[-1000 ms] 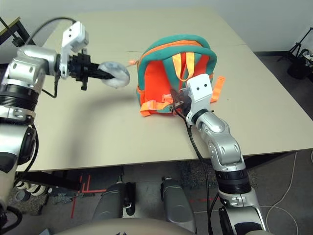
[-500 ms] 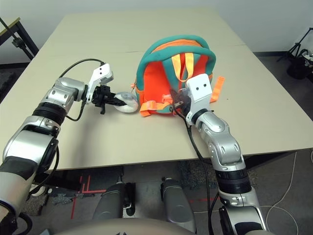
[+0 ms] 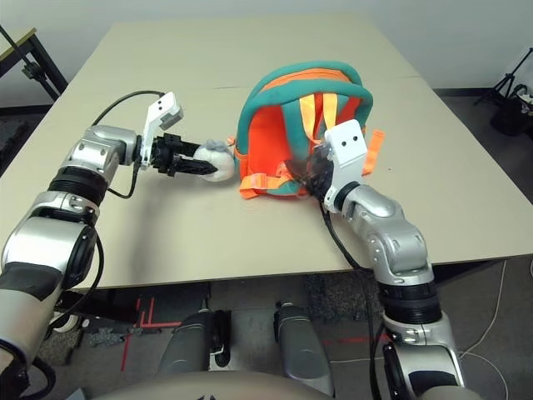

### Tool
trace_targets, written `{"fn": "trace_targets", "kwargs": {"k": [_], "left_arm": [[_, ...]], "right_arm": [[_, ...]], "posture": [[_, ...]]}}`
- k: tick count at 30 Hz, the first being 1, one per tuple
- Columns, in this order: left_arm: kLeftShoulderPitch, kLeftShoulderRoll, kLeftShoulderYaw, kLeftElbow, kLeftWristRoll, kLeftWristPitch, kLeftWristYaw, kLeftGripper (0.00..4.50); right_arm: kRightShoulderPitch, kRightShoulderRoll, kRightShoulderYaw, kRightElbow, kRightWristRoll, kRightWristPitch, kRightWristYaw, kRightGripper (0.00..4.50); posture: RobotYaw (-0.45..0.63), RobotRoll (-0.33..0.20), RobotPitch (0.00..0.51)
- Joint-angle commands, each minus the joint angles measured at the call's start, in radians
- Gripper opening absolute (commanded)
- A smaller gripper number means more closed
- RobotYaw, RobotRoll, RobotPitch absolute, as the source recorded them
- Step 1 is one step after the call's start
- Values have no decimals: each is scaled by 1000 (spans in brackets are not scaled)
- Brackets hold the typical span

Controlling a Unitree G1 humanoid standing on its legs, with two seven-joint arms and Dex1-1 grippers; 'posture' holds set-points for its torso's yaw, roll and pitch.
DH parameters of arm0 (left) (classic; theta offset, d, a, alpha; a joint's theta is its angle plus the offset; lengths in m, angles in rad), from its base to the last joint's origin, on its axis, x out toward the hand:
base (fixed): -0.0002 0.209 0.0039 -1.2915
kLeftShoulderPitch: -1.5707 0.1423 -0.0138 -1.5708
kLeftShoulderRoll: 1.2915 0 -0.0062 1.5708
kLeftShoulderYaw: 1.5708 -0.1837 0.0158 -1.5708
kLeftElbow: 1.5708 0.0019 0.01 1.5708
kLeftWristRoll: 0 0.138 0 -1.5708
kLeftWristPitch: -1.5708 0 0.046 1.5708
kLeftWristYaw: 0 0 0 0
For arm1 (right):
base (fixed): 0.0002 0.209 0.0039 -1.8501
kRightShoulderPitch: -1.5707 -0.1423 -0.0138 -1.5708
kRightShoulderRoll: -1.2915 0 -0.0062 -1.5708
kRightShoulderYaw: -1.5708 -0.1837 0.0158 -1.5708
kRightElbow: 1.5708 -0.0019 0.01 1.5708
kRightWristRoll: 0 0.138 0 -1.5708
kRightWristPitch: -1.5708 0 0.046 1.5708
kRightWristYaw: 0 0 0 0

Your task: Put the pencil case into the backpack and zip it.

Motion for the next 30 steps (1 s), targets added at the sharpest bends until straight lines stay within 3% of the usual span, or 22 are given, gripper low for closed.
{"fn": "trace_targets", "kwargs": {"k": [1,7,14,22,30], "left_arm": [[22,28,10,-74,-22,54,-24,4500],[64,71,20,-163,-39,105,-22,4500],[119,126,61,-243,-75,169,2,4500],[219,149,201,-311,-167,222,115,4500],[354,78,387,-357,-256,133,347,4500]], "right_arm": [[-37,-75,-55,-20,88,95,66,4454],[-76,-208,-117,-3,186,184,151,4454],[-39,-312,-200,44,230,210,193,4454],[33,-270,-319,156,163,120,66,4454],[54,-188,-358,299,56,-64,-69,4454]], "posture": [[-202,0,97],[-204,0,101],[-205,0,105],[-206,0,108],[-190,0,115]]}}
